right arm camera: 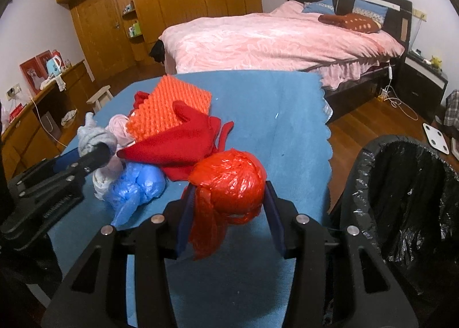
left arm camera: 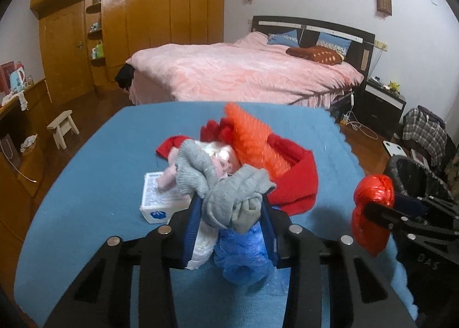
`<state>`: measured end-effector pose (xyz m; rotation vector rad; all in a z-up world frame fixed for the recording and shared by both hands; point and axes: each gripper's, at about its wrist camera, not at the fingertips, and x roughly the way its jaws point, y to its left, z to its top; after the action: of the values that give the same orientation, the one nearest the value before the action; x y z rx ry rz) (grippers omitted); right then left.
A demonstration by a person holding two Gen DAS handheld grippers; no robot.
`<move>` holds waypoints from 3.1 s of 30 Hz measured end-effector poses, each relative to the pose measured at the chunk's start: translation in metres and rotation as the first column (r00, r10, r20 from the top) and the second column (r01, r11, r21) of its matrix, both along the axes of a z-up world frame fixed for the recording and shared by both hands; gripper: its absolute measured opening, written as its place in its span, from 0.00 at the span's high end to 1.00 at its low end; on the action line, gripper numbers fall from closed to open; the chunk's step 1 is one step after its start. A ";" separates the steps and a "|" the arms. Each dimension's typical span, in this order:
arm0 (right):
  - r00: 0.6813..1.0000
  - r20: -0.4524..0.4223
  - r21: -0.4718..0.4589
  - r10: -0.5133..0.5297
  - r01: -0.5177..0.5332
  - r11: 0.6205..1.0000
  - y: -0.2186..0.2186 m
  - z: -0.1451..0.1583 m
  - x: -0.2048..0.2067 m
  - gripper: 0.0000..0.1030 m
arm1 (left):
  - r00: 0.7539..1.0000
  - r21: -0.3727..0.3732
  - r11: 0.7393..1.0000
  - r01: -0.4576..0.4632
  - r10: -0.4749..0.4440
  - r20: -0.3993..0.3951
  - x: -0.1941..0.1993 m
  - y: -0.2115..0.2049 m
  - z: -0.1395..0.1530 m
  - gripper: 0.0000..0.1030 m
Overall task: Collect trash
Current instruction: 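Carry the red bag and grey socks over the bin and release both, then move both tools back to the pile on the table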
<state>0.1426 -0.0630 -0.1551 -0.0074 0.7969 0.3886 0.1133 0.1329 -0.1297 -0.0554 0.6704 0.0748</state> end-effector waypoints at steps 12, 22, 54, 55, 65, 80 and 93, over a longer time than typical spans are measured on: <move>0.998 0.060 0.031 -0.015 0.013 0.999 -0.018 0.031 -0.015 0.56 | 0.996 -0.019 0.999 0.042 -0.040 0.085 -0.028 -0.011 0.041 0.62; 0.989 0.095 0.048 -0.117 0.113 0.992 -0.069 0.051 -0.031 0.56 | 0.983 -0.032 0.987 0.159 -0.155 0.103 -0.025 -0.057 0.056 0.62; 0.852 0.098 0.019 -0.513 0.514 0.857 -0.283 0.028 -0.072 0.56 | 0.837 -0.034 0.836 0.547 -0.545 0.052 0.018 -0.293 0.055 0.62; 0.850 0.097 0.018 -0.517 0.518 0.855 -0.285 0.027 -0.073 0.56 | 0.834 -0.034 0.833 0.552 -0.550 0.048 0.020 -0.297 0.052 0.62; 0.829 0.072 0.004 -0.554 0.555 0.832 -0.300 0.013 -0.074 0.49 | 0.814 -0.055 0.813 0.580 -0.581 -0.003 0.026 -0.311 0.036 0.58; 0.838 0.140 0.029 -0.528 0.529 0.848 -0.263 0.035 -0.073 0.06 | 0.898 0.007 0.902 0.432 -0.431 0.090 0.017 -0.220 0.054 0.12; 0.946 0.163 0.057 -0.281 0.275 0.960 -0.121 0.052 -0.038 0.05 | 0.984 0.048 0.991 0.126 -0.131 0.122 -0.007 -0.070 0.058 0.10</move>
<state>0.1048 -0.1844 -0.1032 0.1019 0.6110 0.1304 0.1067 0.0626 -0.0714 0.0223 0.5455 -0.0395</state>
